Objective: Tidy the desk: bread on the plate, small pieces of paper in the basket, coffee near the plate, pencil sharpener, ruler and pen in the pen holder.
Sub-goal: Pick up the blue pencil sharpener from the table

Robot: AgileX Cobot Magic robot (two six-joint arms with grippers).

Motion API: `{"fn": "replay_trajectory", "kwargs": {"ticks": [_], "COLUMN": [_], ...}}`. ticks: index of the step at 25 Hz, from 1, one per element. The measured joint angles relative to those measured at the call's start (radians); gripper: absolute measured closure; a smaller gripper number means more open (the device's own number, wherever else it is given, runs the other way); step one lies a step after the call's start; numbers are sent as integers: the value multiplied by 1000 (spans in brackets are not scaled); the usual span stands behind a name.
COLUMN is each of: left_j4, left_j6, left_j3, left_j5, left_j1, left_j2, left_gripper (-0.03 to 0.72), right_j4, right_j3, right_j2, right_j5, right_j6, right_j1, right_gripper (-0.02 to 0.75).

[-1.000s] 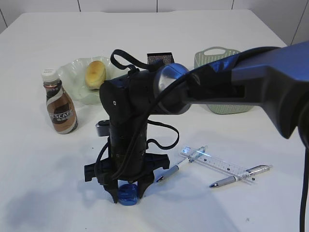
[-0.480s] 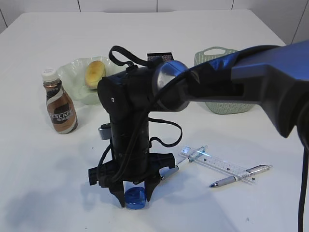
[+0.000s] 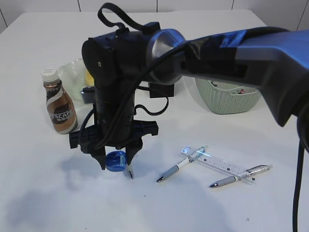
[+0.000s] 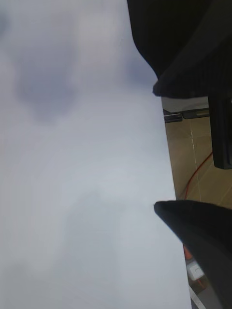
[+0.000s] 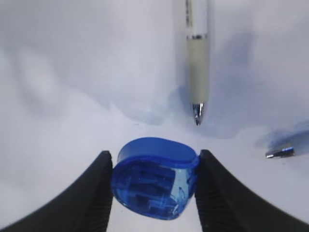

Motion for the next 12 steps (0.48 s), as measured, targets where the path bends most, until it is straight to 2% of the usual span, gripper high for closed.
{"fn": "replay_trajectory", "kwargs": {"ticks": [6,12], "left_j4": [0,0], "left_j6": [0,0], "left_j3": [0,0], "left_j5": [0,0], "left_j1": [0,0], "left_j2": [0,0], "left_gripper": [222,222], "right_j4": [-43,-134], "right_j3": [-95,-234], "right_j2": [0,0], "right_j5": [5,10], "right_j6": [0,0], "right_j1": [0,0], "right_gripper": [351,351]}}
